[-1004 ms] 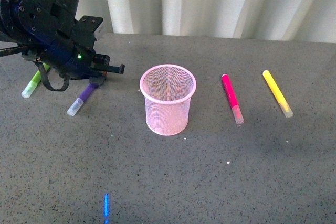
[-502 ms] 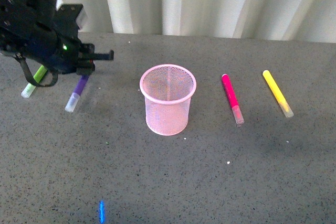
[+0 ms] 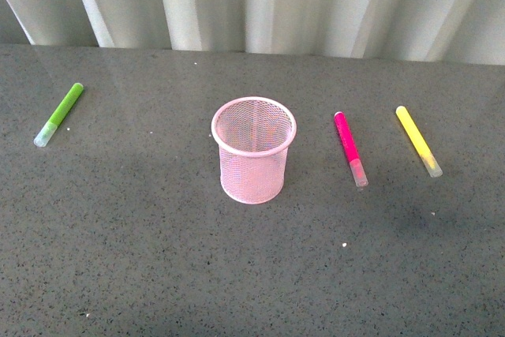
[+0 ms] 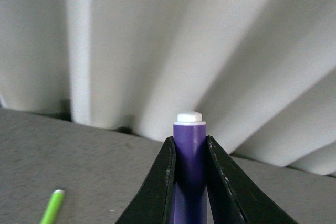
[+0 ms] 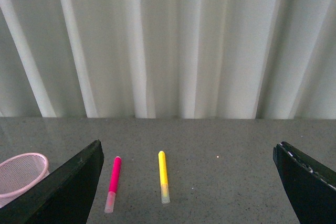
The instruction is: Insert purple and pink pens into pink cup
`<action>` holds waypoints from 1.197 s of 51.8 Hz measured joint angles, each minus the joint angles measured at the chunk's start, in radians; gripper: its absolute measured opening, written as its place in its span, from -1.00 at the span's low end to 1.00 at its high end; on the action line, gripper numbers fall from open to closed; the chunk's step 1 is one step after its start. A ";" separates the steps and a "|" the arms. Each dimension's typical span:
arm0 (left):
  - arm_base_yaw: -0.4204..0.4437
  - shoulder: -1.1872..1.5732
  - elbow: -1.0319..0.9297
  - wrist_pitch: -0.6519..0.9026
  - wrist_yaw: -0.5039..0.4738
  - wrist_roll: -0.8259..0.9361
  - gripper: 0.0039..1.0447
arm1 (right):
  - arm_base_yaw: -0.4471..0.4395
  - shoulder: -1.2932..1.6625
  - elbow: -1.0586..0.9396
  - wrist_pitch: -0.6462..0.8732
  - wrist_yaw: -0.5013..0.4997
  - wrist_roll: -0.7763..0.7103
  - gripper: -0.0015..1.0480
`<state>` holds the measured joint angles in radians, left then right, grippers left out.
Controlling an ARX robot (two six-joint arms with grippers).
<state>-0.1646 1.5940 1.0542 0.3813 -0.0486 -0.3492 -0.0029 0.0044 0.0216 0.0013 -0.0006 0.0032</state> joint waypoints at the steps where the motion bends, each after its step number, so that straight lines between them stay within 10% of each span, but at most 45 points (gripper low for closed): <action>1: -0.019 -0.018 -0.009 0.008 -0.001 -0.012 -0.76 | 0.000 0.000 0.000 0.000 0.000 0.000 0.87; 20: -0.327 0.060 -0.224 0.353 -0.133 -0.228 -0.76 | 0.000 0.000 0.000 0.000 0.000 0.000 0.87; 62: -0.266 0.499 -0.183 0.726 -0.141 -0.334 -0.76 | 0.000 0.000 0.000 0.000 0.000 0.000 0.87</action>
<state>-0.4309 2.0926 0.8715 1.1076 -0.1894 -0.6830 -0.0029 0.0044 0.0216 0.0013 -0.0006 0.0032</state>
